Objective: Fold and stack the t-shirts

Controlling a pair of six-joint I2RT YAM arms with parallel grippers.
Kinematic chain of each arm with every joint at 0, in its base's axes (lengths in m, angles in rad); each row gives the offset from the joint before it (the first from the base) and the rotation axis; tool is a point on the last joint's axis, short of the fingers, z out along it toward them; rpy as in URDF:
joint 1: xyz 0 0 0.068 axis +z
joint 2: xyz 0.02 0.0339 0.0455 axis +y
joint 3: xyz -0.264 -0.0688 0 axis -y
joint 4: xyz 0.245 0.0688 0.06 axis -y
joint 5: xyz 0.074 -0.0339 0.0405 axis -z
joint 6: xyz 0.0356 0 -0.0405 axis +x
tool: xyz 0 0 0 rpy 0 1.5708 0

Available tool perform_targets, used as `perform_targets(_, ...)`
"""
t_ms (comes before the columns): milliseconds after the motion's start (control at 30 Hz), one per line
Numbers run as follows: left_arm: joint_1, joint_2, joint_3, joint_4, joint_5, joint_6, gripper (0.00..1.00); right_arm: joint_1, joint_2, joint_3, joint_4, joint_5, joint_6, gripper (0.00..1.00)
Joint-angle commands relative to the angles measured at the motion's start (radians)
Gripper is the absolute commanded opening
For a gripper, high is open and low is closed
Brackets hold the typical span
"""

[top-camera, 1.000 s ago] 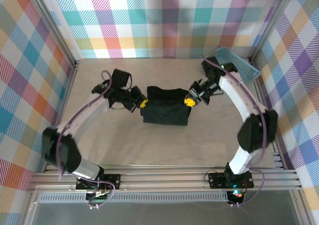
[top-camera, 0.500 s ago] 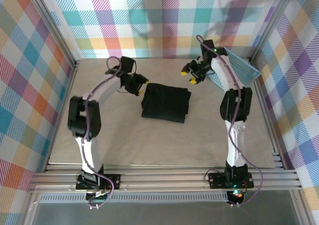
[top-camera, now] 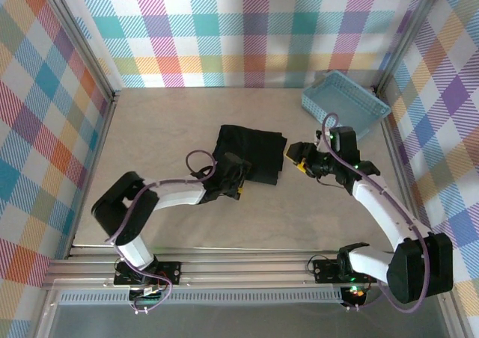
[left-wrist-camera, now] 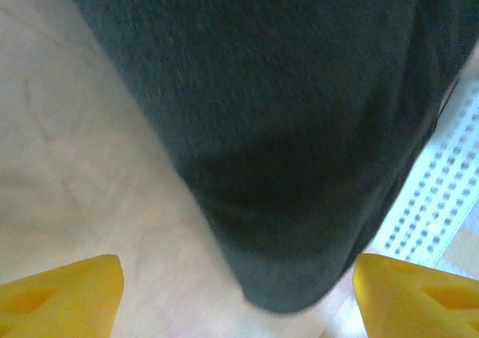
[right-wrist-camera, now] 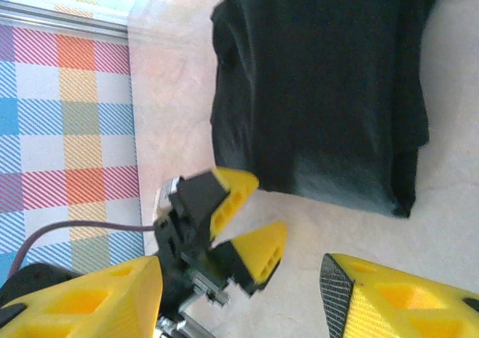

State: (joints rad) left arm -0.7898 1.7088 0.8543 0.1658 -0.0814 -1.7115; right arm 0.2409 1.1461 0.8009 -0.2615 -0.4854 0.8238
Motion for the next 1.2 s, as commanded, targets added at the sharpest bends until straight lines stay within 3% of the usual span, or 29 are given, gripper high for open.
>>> perform_targets(0,-0.016,0.078,0.063,0.197,-0.107,-0.091,0.78,-0.002,-0.055,-0.013,0.033,-0.035,0.004,0.59)
perform_targets(100,-0.014,0.176,0.104,0.231,-0.116,-0.125,0.68,-0.002,-0.088,-0.024,0.002,-0.031,0.007,0.59)
perform_targets(233,-0.006,0.25,0.102,0.305,-0.192,-0.186,0.18,-0.005,-0.131,-0.015,-0.051,-0.039,0.003,0.59)
perform_targets(300,0.023,0.245,0.103,0.283,-0.223,-0.18,0.0,-0.006,-0.152,-0.007,-0.083,-0.033,-0.01,0.59)
perform_targets(467,0.213,0.189,0.077,0.273,-0.181,-0.086,0.0,-0.017,-0.199,-0.002,-0.141,-0.028,-0.027,0.59)
perform_targets(633,0.53,0.148,0.112,0.19,0.089,0.242,0.0,-0.024,-0.216,-0.001,-0.163,-0.023,-0.032,0.59)
perform_targets(800,0.801,0.223,0.219,0.103,0.309,0.502,0.0,-0.03,-0.202,0.002,-0.157,-0.013,-0.034,0.59)
perform_targets(933,0.921,0.334,0.319,0.081,0.357,0.523,0.0,-0.029,-0.164,0.007,-0.138,-0.017,-0.032,0.59)
perform_targets(1100,0.993,0.489,0.51,0.062,0.438,0.581,0.0,-0.031,-0.114,0.028,-0.125,-0.023,-0.035,0.58)
perform_targets(1167,1.011,0.548,0.629,-0.041,0.485,0.663,0.0,-0.032,-0.096,0.038,-0.124,-0.028,-0.038,0.58)
